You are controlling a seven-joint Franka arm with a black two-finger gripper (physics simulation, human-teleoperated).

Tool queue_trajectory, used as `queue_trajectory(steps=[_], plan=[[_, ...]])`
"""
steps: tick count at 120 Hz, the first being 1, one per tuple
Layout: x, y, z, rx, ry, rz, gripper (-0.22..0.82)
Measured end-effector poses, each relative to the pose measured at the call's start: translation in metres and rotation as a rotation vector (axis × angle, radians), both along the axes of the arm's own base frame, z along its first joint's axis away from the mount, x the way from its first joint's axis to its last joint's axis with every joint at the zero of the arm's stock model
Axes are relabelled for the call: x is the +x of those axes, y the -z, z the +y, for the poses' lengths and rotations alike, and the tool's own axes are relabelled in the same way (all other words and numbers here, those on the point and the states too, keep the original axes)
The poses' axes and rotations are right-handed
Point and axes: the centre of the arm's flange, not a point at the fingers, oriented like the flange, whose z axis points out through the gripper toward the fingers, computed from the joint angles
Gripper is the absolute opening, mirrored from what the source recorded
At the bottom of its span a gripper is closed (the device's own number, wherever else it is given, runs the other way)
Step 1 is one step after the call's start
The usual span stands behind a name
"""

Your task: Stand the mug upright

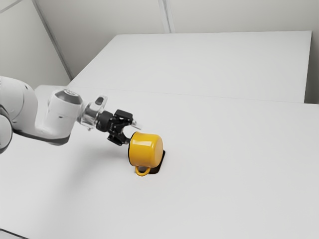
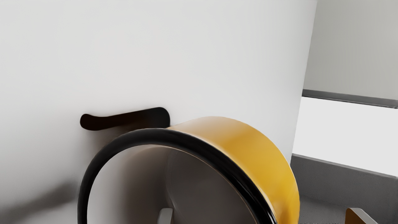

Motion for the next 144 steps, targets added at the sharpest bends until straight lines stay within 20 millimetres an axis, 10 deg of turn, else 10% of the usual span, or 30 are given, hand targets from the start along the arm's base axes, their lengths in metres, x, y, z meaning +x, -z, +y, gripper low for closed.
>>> queue_trajectory(steps=[19, 40, 62, 95, 117, 144], plan=[[0.000, 0.001, -0.005, -0.062, 0.029, -0.063, 0.58], [-0.010, 0.012, -0.012, -0.123, 0.042, -0.102, 0.14], [-0.010, 0.004, -0.011, -0.149, 0.060, -0.174, -0.06], [0.000, -0.045, -0.006, -0.086, 0.134, -0.320, -0.14], [0.009, -0.090, 0.006, 0.270, 0.375, -0.367, -0.16], [0.002, -0.101, 0.008, 0.678, 0.559, -0.343, -0.16]])
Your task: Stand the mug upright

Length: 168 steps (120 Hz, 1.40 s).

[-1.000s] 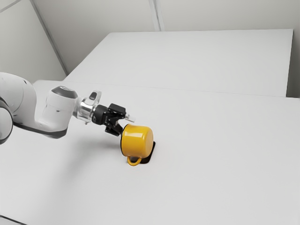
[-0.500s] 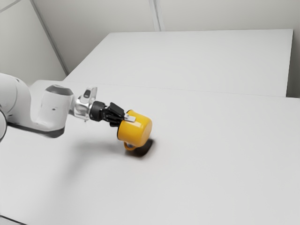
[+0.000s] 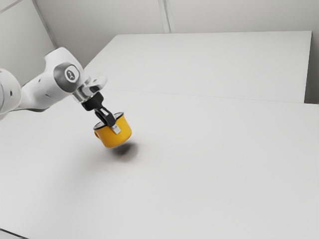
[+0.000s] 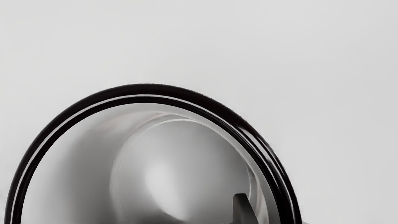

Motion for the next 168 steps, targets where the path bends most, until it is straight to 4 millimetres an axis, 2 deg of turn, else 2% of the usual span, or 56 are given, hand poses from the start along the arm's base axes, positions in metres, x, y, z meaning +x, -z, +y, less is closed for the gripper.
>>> queue_trajectory(steps=[14, 33, 60, 66, 75, 92, 99, 104, 125, 148, 155, 168], plan=[[-0.018, -0.002, -0.002, 0.167, 0.007, -0.037, -0.17], [-0.033, 0.028, -0.008, 0.277, -0.044, -0.095, -0.17], [-0.046, 0.060, -0.013, 0.311, -0.148, -0.114, -0.14], [-0.048, 0.065, -0.012, 0.309, -0.169, -0.109, -0.08], [-0.051, 0.069, -0.011, 0.302, -0.198, -0.104, 0.08], [-0.051, 0.064, -0.009, 0.294, -0.240, -0.110, 0.34], [-0.046, 0.053, -0.008, 0.288, -0.255, -0.120, 0.40], [-0.036, 0.037, -0.007, 0.282, -0.263, -0.132, 0.44], [0.013, -0.048, -0.004, 0.254, -0.276, -0.149, 0.53], [0.070, -0.123, 0.000, 0.245, -0.272, -0.111, 0.58], [0.076, -0.142, 0.003, 0.247, -0.275, -0.097, 0.58], [0.074, -0.175, 0.000, 0.247, -0.274, -0.076, 0.59]])
